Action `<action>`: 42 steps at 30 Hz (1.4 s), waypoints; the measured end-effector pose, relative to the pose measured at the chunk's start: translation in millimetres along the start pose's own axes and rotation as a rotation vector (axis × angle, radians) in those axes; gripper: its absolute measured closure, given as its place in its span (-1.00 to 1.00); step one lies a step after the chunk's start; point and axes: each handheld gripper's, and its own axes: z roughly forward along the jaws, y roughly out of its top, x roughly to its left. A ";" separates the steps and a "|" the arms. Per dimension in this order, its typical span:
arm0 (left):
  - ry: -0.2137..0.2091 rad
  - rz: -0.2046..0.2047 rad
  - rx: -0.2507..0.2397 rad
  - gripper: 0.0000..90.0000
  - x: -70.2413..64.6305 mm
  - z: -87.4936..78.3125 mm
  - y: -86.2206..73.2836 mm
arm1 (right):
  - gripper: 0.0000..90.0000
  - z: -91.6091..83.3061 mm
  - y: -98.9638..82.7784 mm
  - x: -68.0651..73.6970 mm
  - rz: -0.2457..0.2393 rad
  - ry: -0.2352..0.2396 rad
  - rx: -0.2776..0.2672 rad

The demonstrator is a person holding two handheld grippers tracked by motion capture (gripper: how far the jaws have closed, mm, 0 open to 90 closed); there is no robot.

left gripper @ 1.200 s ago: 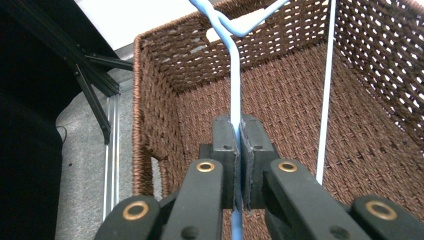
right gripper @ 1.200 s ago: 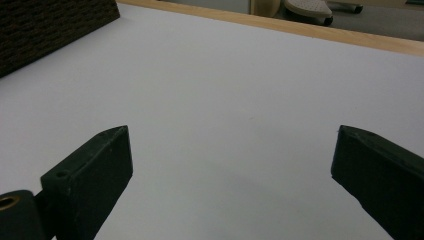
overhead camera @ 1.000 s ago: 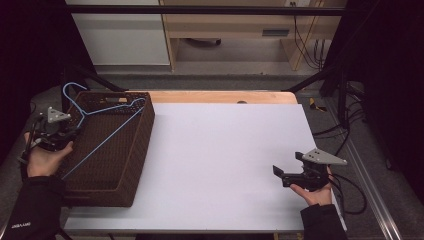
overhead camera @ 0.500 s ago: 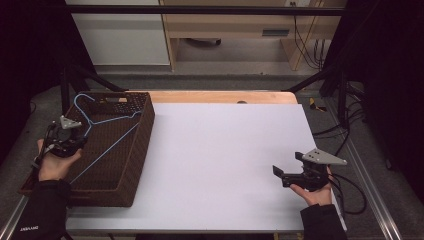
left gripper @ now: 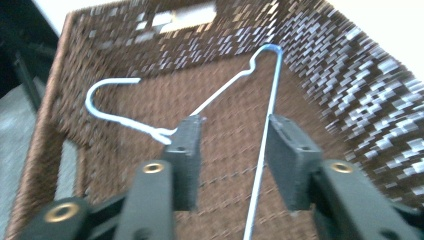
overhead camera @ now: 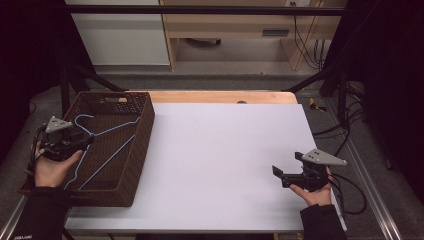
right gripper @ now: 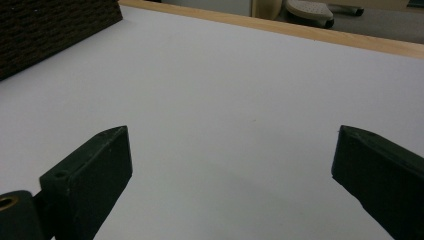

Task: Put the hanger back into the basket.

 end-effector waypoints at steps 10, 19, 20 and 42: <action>-0.124 0.032 -0.171 -0.27 -43.9 -24.1 7.0 | -0.93 -0.8 0.2 0.7 -0.004 0.011 -0.013; -0.251 0.069 -0.246 -0.47 -83.7 -27.8 7.3 | -0.92 -2.4 0.5 0.7 -0.005 0.024 -0.027; -0.263 0.072 -0.250 -0.50 -87.8 -27.5 6.9 | -0.92 -2.5 0.5 0.8 -0.005 0.025 -0.027; -0.401 0.112 -0.237 -0.75 -151.6 -4.8 -18.2 | -0.93 -5.9 0.5 0.7 -0.004 0.032 -0.037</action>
